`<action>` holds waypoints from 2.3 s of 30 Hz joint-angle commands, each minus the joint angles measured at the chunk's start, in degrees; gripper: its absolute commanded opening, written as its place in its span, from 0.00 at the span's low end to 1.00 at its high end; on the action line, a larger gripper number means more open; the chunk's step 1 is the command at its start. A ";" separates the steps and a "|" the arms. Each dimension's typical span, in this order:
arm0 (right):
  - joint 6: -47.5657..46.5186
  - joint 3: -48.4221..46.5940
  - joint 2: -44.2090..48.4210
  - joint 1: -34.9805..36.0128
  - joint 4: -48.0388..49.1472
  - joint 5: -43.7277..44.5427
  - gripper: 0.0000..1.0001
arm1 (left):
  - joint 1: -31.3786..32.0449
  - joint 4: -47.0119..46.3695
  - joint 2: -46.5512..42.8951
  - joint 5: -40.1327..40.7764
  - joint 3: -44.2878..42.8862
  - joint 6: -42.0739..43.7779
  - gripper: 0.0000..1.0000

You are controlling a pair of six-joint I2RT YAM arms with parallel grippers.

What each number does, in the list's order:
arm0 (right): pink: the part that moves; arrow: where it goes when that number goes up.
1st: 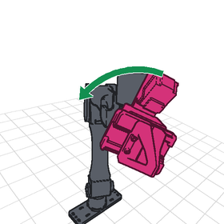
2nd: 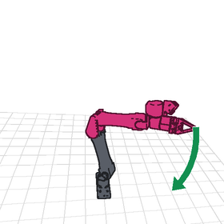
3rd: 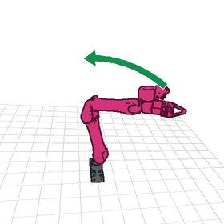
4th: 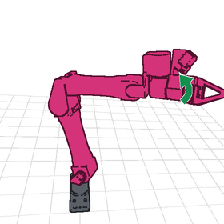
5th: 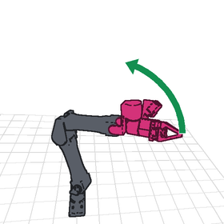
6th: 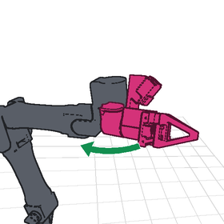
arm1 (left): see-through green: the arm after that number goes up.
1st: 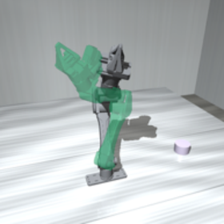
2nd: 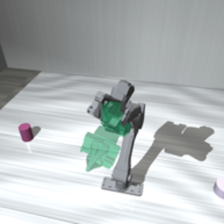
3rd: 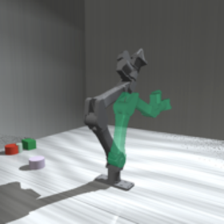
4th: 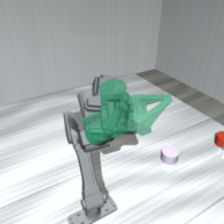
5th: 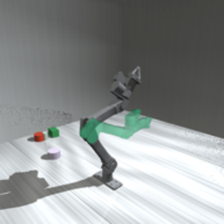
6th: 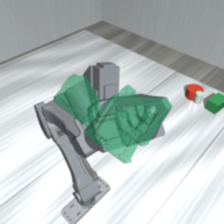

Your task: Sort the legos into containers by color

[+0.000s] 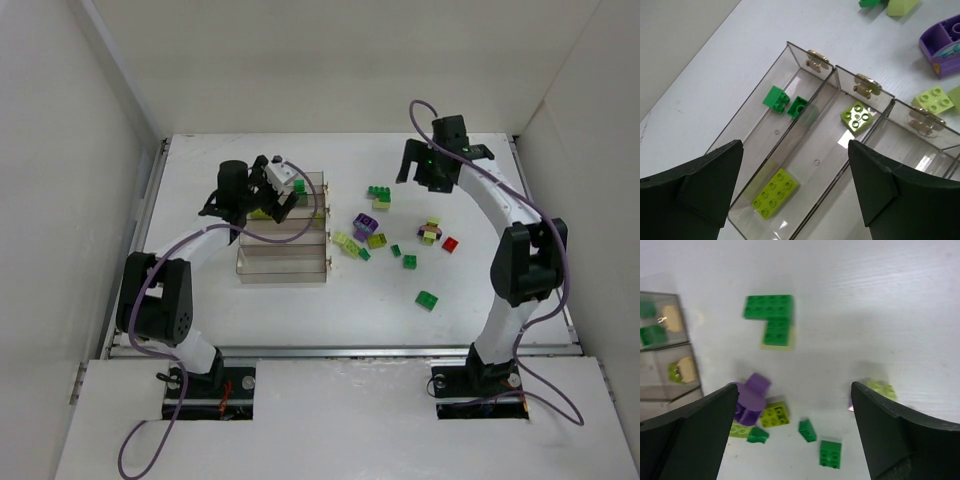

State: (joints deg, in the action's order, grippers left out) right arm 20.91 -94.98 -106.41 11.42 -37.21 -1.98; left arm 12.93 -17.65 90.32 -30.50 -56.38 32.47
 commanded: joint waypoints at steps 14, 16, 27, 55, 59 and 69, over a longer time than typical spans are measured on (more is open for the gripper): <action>2.56 5.77 -5.03 -5.00 -3.57 10.24 0.87 | 2.72 -1.07 -4.98 1.06 3.29 -0.92 0.84; 2.56 4.98 -7.22 -5.00 -3.57 10.24 0.84 | 2.72 -1.07 -4.98 1.06 3.91 -0.92 0.84; 1.42 5.42 -9.17 -5.00 -3.66 10.24 0.55 | 2.72 -1.77 -5.51 2.11 5.05 -0.39 0.84; 1.32 5.25 -1.71 -3.78 -3.22 7.69 0.00 | 2.72 -1.08 -6.56 -0.25 5.05 2.60 0.84; 5.02 4.72 6.11 -0.97 2.74 7.69 0.00 | 2.72 3.31 -6.56 -7.26 -0.12 2.60 0.84; 7.30 5.43 11.05 18.99 25.69 13.84 0.00 | 5.70 -3.80 -3.76 -23.72 -10.24 -19.46 0.90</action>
State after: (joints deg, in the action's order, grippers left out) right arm 25.87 -87.90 -93.84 28.16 -20.51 9.08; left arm 17.80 -15.18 86.39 -46.17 -64.10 25.23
